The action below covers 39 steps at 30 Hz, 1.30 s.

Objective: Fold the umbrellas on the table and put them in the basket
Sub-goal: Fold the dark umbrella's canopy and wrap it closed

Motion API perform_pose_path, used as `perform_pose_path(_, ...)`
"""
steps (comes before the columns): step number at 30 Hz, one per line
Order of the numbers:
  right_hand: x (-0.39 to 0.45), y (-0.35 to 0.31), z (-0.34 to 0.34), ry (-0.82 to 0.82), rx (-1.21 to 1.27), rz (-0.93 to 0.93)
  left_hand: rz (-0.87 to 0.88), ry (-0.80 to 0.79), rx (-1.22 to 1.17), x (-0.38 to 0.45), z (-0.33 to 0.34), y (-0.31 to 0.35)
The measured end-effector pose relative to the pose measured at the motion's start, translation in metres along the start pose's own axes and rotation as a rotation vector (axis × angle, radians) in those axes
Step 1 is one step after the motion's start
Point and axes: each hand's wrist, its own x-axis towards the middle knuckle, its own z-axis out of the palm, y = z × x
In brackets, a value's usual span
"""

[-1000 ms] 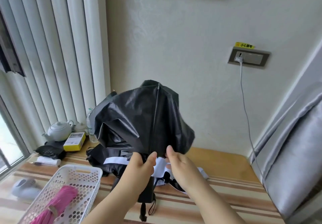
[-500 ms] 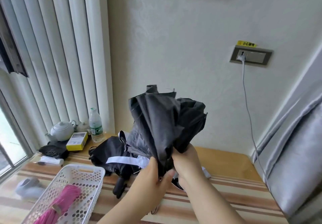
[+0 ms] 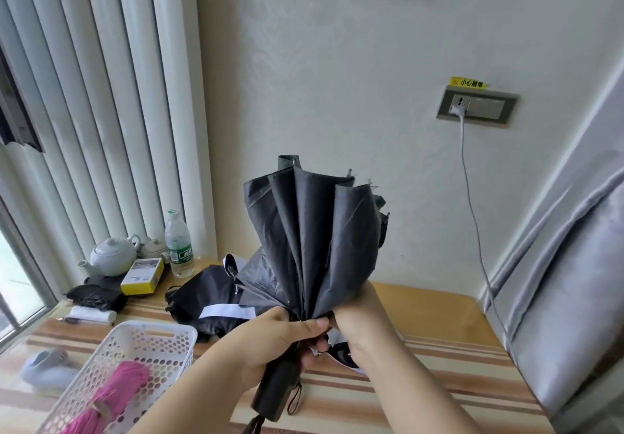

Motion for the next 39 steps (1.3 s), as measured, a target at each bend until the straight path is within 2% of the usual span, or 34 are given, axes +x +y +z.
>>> perform_pose_path(5, -0.001, -0.002, -0.007, 0.027, -0.191, 0.041, 0.019, -0.040, -0.085, 0.000, -0.002, -0.009)
perform_pose_path(7, -0.005, -0.004, -0.014, 0.079, -0.165, -0.015, 0.013, -0.036, -0.103, -0.001, -0.001, -0.011)
perform_pose_path(9, -0.006, -0.008, -0.025, 0.204, -0.147, -0.082, -0.002, -0.042, -0.140, -0.002, -0.001, -0.011)
perform_pose_path(12, -0.010, -0.029, -0.037, 0.293, -0.151, -0.277, -0.018, -0.011, -0.159, -0.001, -0.001, -0.013)
perform_pose_path(15, 0.001, -0.053, -0.049, 0.186, -0.298, -0.417, -0.041, 0.009, -0.161, -0.002, -0.001, -0.016)
perform_pose_path(20, 0.021, -0.085, -0.060, -0.118, -0.595, -0.392, -0.071, -0.012, -0.161, -0.006, -0.001, -0.022)
perform_pose_path(23, 0.017, -0.090, -0.073, -0.210, -0.399, -0.298, -0.074, -0.007, -0.227, -0.006, -0.006, -0.024)
perform_pose_path(25, 0.015, -0.083, -0.082, -0.111, -0.268, -0.246, -0.073, 0.017, -0.307, -0.005, -0.011, -0.024)
perform_pose_path(27, 0.016, -0.069, -0.092, -0.022, -0.325, -0.179, -0.083, 0.068, -0.372, -0.003, -0.017, -0.024)
perform_pose_path(28, 0.015, -0.064, -0.097, -0.031, -0.385, -0.129, -0.089, 0.095, -0.376, -0.001, -0.020, -0.024)
perform_pose_path(31, 0.010, -0.064, -0.102, -0.273, -0.380, 0.027, -0.119, 0.155, -0.328, 0.004, -0.025, -0.027)
perform_pose_path(33, 0.007, -0.067, -0.100, -0.393, -0.386, 0.052, -0.138, 0.162, -0.321, 0.005, -0.024, -0.030)
perform_pose_path(36, 0.006, -0.066, -0.094, -0.468, -0.469, 0.023, -0.140, 0.105, -0.350, 0.003, -0.019, -0.029)
perform_pose_path(39, 0.005, -0.065, -0.096, -0.505, -0.319, 0.057, -0.131, 0.045, -0.356, -0.002, -0.015, -0.025)
